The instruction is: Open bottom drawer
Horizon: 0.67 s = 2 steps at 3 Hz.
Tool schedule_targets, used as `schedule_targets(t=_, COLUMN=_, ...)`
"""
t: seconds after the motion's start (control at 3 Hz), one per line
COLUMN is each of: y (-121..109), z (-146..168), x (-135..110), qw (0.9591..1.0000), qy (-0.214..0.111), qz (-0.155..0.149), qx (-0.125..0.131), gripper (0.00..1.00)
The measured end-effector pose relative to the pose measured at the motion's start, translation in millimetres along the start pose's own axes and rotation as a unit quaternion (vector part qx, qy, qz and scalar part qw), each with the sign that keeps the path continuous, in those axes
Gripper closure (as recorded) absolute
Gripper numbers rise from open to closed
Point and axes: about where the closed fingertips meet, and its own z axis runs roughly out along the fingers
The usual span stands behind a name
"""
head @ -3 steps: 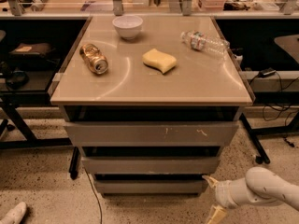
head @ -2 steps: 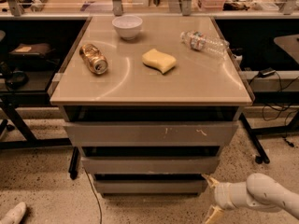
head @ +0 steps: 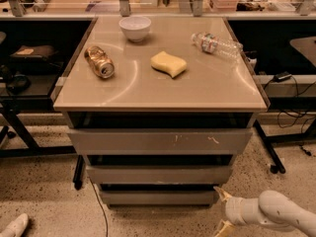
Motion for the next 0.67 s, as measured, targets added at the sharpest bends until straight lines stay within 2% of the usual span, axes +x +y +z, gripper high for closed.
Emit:
schedule_targets(t=0.33, y=-8, z=24, x=17, qw=0.9997, qy=-0.006, qz=-0.007, qx=0.022, gripper=0.00)
schedule_targets(t=0.67, y=-21, z=64, x=48, qw=0.9989, qy=-0.023, qz=-0.014, qx=0.040, gripper=0.00)
